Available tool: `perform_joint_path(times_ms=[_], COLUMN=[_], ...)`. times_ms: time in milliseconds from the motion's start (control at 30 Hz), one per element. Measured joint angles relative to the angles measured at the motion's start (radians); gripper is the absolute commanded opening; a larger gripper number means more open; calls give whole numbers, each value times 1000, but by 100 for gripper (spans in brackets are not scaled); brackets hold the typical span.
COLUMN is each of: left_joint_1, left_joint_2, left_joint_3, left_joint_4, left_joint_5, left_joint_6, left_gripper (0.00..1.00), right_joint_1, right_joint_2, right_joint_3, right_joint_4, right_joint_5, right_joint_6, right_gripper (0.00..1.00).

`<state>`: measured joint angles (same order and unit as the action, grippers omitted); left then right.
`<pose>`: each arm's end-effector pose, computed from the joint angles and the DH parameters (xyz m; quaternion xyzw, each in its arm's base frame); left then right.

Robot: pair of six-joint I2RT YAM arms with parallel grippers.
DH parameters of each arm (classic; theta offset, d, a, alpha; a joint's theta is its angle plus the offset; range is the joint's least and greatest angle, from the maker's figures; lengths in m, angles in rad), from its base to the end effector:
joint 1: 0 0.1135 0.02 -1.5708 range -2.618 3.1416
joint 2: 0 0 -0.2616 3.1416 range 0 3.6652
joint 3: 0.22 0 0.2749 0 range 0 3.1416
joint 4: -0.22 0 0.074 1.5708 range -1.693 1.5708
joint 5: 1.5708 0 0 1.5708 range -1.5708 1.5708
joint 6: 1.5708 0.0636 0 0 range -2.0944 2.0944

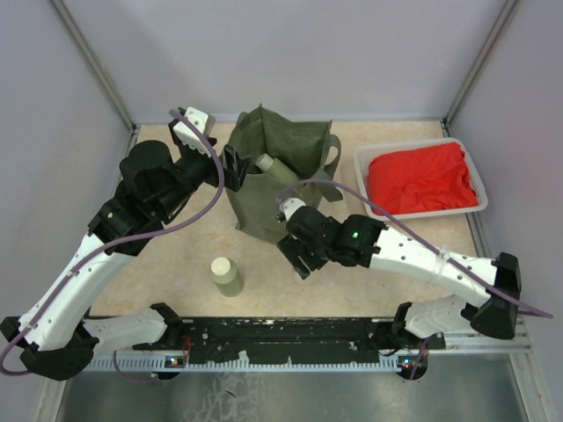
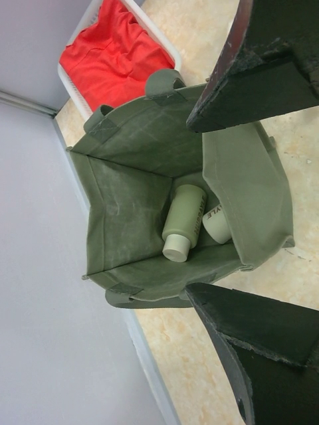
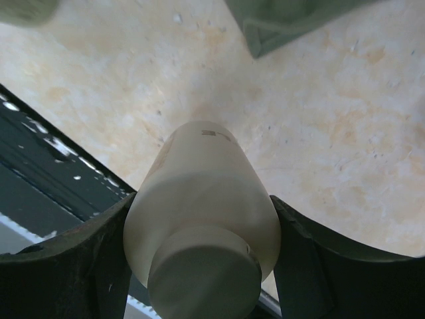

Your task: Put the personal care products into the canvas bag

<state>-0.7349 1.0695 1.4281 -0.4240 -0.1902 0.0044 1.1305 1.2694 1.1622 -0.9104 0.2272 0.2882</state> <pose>0.2014 -0.1658 0.4843 0.2020 0.7009 -0.1783 0.6604 0.1353 0.2535 0.2786 -0.3625 0.8849 0.0940 0.2769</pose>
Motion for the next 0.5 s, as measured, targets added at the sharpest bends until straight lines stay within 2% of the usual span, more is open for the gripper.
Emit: perform_joint_path(times_ms=[267,500], left_joint_1=[0,0], left_joint_2=[0,-3], left_joint_3=[-2,1], left_joint_4=[-2,-14], left_joint_5=[0,10], left_joint_6=[-3,-8], left_gripper=[100,100], right_joint_1=[0,-36], right_joint_2=[-68,-45], right_joint_3=[297,582], right_joint_4=[-21,0], right_joint_5=[-49,-85], right_joint_6=[-100,-198], right_gripper=[0,0])
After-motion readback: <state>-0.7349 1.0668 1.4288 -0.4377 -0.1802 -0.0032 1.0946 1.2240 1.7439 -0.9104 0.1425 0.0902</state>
